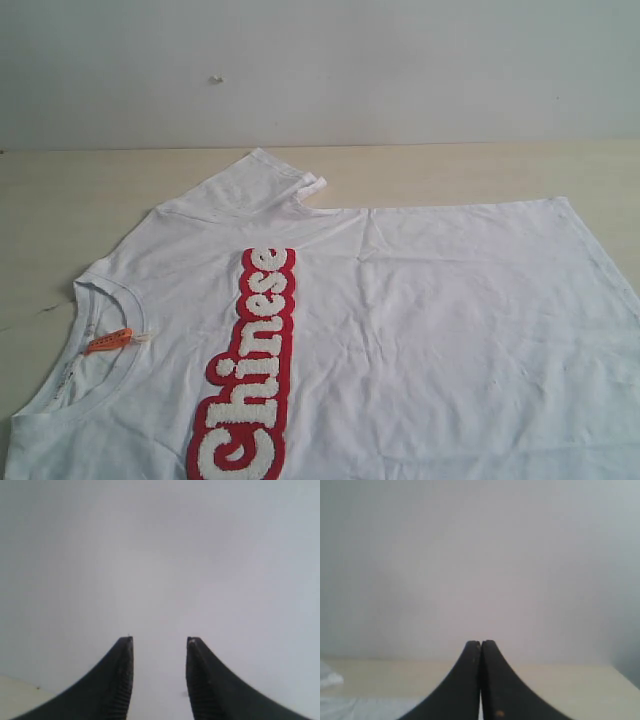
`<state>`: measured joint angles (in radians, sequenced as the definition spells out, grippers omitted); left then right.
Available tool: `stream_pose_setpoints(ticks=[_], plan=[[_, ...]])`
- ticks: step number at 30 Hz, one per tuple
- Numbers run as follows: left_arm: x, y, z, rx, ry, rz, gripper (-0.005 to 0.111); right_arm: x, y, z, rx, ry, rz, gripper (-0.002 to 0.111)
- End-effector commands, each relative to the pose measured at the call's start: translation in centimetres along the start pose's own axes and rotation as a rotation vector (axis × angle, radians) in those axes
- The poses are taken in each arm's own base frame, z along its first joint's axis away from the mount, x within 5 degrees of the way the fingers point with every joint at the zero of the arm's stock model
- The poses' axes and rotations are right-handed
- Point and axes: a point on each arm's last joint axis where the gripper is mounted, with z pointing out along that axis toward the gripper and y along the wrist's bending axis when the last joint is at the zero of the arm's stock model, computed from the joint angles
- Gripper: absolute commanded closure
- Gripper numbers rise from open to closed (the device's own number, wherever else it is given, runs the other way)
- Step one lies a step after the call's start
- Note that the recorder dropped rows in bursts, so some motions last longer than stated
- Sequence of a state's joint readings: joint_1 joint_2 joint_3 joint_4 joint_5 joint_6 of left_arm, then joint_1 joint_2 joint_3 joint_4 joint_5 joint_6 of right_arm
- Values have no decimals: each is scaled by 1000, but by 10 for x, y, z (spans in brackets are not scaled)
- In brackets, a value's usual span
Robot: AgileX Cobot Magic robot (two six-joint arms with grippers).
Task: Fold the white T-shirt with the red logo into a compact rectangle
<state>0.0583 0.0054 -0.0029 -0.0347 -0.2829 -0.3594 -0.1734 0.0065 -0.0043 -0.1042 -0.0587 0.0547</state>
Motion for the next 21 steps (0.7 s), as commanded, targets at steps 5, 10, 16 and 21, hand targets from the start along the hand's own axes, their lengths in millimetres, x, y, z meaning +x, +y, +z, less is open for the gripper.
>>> stream_pose_setpoints(ticks=[5,10,16,21], plan=[[-19,-6,-3,102,-202,-265,70,-43,2,-12,-51,-503,94,108],[-22,-8,-4,135,-237,-360,70,-62,4,-26,-109,-765,168,108],[-23,-8,-4,154,-243,-439,70,-76,-3,-44,-144,-1015,319,108],[-23,-9,-4,169,-234,-524,70,-78,-21,-52,-131,-1143,656,108]])
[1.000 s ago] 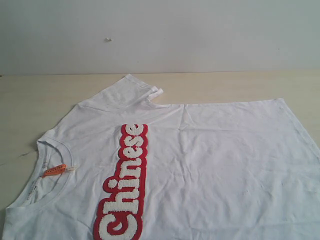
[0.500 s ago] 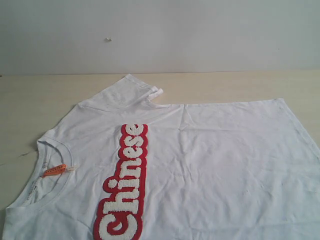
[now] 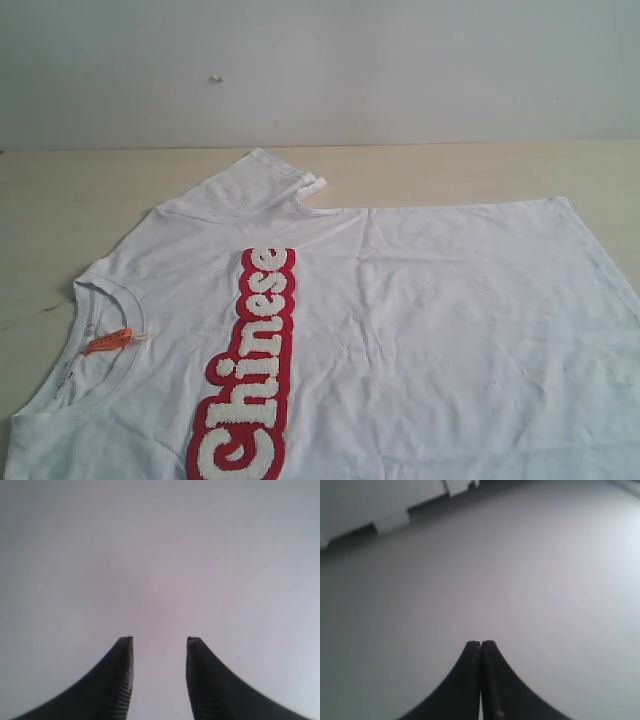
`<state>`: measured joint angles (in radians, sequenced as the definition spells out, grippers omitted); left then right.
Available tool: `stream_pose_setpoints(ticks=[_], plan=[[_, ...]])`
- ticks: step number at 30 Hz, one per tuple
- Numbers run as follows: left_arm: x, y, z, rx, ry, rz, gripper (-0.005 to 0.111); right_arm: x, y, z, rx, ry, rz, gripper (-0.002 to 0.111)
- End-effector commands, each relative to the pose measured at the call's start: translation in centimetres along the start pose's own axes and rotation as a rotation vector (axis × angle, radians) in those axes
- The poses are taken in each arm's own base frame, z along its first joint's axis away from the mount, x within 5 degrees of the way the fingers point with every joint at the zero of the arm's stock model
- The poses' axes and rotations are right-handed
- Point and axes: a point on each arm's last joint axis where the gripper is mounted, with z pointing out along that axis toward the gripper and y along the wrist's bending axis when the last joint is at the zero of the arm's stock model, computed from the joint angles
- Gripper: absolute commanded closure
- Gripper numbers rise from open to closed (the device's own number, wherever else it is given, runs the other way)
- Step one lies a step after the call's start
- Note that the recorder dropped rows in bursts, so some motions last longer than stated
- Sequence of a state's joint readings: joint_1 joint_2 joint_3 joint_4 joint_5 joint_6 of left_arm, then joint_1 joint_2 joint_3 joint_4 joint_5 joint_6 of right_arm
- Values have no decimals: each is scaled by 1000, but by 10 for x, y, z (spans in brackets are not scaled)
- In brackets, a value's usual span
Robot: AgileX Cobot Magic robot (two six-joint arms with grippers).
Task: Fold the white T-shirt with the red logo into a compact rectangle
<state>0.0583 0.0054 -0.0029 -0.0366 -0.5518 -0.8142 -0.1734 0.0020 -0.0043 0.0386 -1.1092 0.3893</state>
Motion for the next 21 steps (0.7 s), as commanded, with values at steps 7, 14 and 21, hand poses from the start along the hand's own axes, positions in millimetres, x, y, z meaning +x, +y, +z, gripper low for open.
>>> stream_pose_setpoints(ticks=[7,14,21], plan=[[1,-18,-3,205,3,-12,70,-5,-16,-1,170,-87,472,108],[-4,-32,-7,360,-53,4,70,7,-17,-1,217,29,566,108],[5,-32,-5,333,84,-48,106,10,3,17,98,229,542,108]])
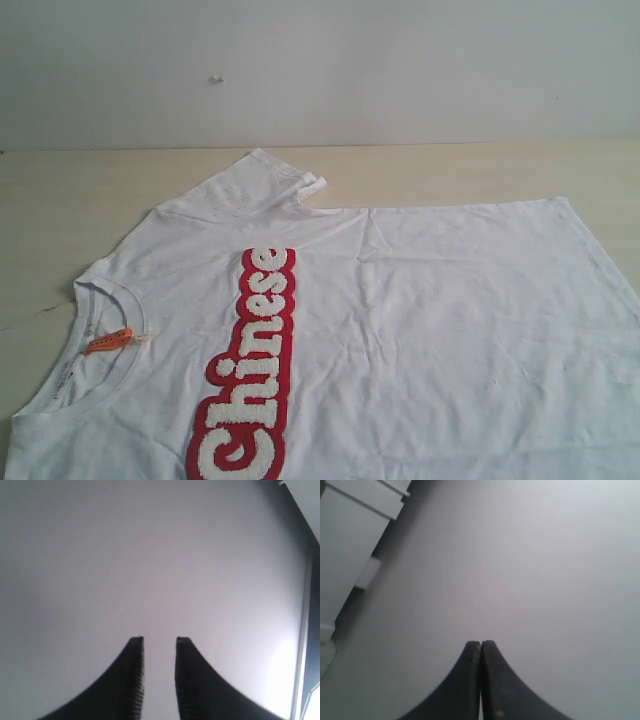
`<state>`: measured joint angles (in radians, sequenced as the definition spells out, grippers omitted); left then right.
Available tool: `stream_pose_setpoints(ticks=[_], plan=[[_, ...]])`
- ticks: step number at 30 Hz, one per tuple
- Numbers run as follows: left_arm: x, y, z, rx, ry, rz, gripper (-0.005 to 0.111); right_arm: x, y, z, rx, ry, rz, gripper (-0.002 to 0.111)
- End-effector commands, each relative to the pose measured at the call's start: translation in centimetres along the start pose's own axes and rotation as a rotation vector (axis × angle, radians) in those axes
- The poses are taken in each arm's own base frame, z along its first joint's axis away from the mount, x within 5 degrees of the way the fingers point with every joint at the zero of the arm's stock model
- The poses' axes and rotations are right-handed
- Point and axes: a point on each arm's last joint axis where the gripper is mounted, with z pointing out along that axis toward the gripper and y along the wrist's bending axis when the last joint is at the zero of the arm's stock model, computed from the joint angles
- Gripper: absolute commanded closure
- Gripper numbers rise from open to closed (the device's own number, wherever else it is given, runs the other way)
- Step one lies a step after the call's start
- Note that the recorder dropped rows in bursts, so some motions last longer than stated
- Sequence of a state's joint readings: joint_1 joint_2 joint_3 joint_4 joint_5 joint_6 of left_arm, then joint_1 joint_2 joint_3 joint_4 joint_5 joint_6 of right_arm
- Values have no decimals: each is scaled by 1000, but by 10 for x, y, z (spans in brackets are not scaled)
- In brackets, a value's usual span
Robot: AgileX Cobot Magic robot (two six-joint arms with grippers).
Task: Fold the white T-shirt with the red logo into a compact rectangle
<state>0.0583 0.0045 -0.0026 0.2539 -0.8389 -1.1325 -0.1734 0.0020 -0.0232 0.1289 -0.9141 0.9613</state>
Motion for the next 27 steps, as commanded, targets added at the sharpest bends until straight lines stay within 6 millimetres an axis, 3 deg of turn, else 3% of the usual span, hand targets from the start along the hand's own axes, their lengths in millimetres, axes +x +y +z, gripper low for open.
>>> stream_pose_setpoints(ticks=[1,9,16,22,27], plan=[[7,-2,4,-17,124,49,106,8,18,17,-15,171,-113,108],[-8,-19,45,-152,337,184,107,0,50,62,85,345,-364,108],[-10,-15,93,-225,528,248,107,-1,47,99,259,435,-445,108],[5,1,137,-217,780,295,107,0,42,134,373,518,-577,108],[14,8,172,-169,883,248,107,4,42,162,372,663,-766,108]])
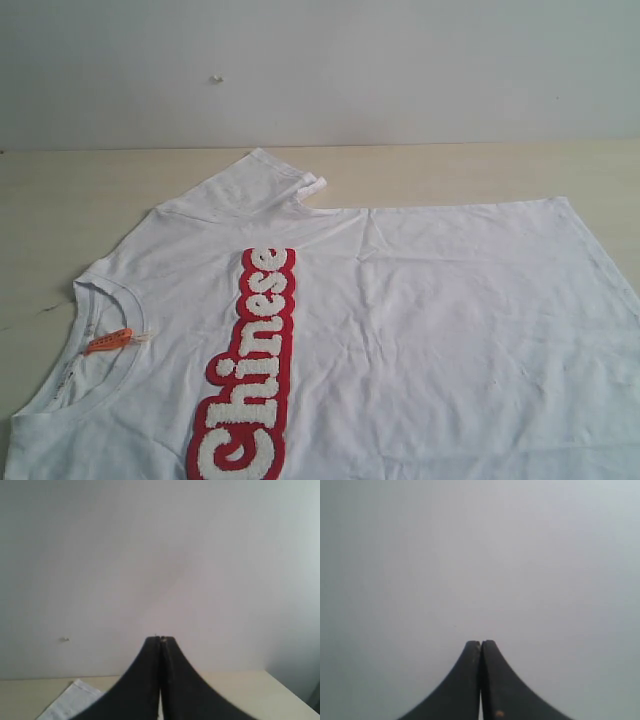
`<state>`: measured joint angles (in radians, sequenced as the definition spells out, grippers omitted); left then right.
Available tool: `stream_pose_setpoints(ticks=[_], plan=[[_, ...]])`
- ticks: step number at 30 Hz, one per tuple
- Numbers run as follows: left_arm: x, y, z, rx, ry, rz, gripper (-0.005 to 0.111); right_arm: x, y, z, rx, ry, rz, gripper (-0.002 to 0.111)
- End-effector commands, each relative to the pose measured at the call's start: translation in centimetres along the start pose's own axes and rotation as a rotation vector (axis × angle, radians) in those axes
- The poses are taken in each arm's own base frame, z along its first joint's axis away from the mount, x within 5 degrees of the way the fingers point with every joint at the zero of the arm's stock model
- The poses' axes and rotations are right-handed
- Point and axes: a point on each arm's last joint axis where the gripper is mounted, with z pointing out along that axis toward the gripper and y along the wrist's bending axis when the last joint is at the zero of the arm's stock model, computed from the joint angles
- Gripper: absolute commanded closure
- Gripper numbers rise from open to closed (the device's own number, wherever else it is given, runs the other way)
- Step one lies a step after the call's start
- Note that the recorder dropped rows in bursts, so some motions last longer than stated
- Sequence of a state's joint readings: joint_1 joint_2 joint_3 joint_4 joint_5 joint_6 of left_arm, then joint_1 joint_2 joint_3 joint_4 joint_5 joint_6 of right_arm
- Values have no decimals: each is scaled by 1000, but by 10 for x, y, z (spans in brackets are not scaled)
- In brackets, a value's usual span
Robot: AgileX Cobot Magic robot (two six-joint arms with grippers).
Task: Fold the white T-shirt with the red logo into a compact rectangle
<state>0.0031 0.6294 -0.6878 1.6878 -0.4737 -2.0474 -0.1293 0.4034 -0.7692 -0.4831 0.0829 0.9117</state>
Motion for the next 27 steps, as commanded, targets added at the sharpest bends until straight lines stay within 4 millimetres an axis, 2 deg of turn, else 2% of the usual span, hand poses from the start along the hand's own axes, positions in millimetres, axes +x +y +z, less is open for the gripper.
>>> stream_pose_setpoints(ticks=[1,8,14,18,27], plan=[[-16,-2,28,82,87,-9,107,-8,4,21,32,127,-207,108],[-34,-6,62,256,187,16,107,-8,16,47,-34,324,-509,108],[-28,0,84,334,274,-6,107,5,23,59,-109,460,-663,108],[-21,-6,89,430,285,156,107,11,24,65,-136,495,-747,108],[-21,-10,87,449,279,177,107,14,22,67,-128,516,-770,108]])
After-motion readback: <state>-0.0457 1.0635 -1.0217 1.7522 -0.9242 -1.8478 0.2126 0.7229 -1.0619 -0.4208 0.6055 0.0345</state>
